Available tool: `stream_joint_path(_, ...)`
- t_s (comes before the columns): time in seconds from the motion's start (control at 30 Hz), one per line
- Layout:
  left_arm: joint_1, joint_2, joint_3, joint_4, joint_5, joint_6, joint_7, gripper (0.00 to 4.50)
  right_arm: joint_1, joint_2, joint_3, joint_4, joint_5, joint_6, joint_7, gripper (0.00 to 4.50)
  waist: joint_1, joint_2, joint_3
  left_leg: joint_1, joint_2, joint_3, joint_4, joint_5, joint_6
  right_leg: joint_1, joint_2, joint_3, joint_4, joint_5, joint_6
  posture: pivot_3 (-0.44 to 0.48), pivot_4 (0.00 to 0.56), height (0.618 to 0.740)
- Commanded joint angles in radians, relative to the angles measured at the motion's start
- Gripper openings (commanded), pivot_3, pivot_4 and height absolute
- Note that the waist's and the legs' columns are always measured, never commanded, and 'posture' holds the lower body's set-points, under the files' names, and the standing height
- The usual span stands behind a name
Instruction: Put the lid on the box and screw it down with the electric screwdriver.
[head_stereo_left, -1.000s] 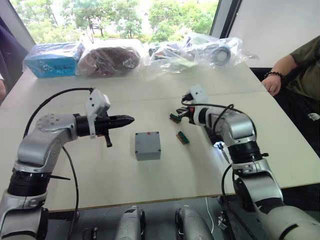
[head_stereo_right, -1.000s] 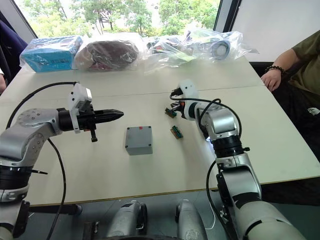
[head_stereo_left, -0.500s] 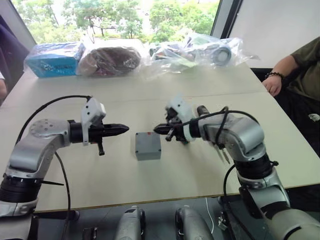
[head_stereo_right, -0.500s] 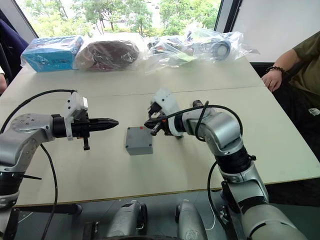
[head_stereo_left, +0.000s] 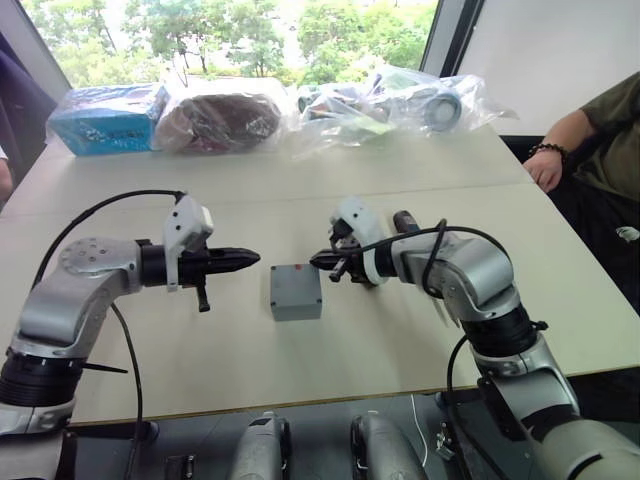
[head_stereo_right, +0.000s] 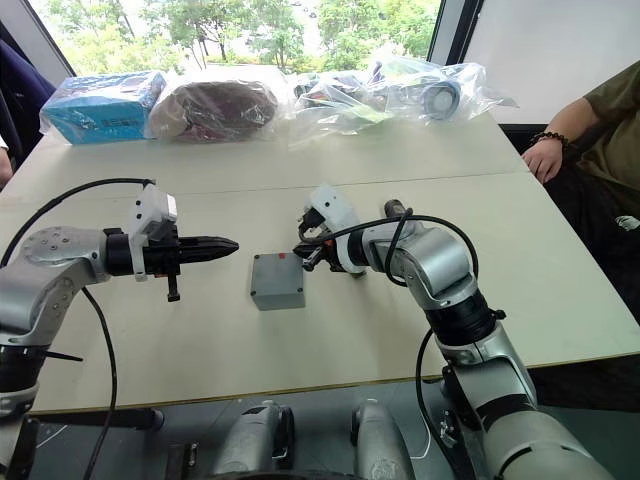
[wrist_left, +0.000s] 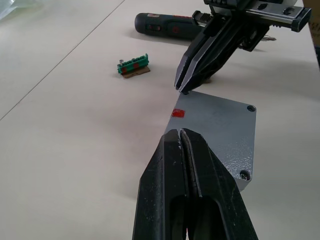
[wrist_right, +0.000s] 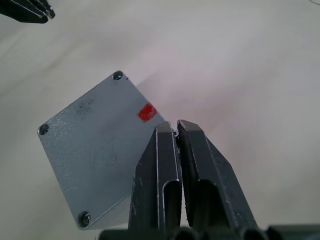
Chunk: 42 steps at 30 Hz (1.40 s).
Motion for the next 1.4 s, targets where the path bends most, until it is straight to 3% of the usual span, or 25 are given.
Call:
stream_joint_path(0.03, -0.001, 0.003, 0.020, -0.028, -0.007, -0.014, 0.005, 0.00, -0.034, -0.003, -0.036, -0.021, 0.017, -0.012, 0.005, 0.11, 0.000, 0.000, 0.000, 0.000, 0.000, 0.000, 0.000, 0.000, 0.000, 0.000, 0.000, 0.000, 0.000, 0.000, 0.000, 0.000, 0.150, 0.740)
stream_joint_path(1.4, -0.009, -0.007, 0.010, -0.034, -0.009, -0.010, 0.015, 0.00, -0.001, 0.022, -0.049, -0.034, 0.061, -0.031, -0.011, 0.11, 0.000, 0.000, 0.000, 0.000, 0.000, 0.000, 0.000, 0.000, 0.000, 0.000, 0.000, 0.000, 0.000, 0.000, 0.000, 0.000, 0.150, 0.740)
